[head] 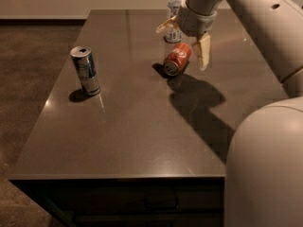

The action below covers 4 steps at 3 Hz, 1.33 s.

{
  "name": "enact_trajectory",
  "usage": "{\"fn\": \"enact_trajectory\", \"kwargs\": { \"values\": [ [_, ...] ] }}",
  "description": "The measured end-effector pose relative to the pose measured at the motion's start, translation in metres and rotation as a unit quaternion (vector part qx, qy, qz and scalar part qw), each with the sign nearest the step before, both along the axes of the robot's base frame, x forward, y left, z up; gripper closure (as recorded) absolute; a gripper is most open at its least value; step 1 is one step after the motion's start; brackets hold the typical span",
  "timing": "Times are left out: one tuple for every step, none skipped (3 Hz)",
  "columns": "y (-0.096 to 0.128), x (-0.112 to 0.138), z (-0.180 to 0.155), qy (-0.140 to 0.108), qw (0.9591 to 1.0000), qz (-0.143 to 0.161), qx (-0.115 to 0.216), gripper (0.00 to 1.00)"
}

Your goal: Place coke can upright

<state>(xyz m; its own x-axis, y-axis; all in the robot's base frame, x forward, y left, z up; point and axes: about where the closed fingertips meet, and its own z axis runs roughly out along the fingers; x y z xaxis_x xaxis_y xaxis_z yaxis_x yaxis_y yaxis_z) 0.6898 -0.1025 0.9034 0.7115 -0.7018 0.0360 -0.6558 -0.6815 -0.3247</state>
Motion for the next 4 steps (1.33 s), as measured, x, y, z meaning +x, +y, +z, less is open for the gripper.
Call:
{"fn": "enact_trajectory", "kwargs": {
  "values": [
    [0.004,0.008,-0.008,0.006,0.9997,0.015,-0.020,0.00],
    [0.007,0.014,-0.017,0.013,0.9990,0.026,-0.035,0.00],
    [0.009,0.017,-0.028,0.020,0.9979,0.036,-0.051,0.00],
    [0.009,0.018,-0.036,0.026,0.9967,0.043,-0.064,0.00]
  ]
}}
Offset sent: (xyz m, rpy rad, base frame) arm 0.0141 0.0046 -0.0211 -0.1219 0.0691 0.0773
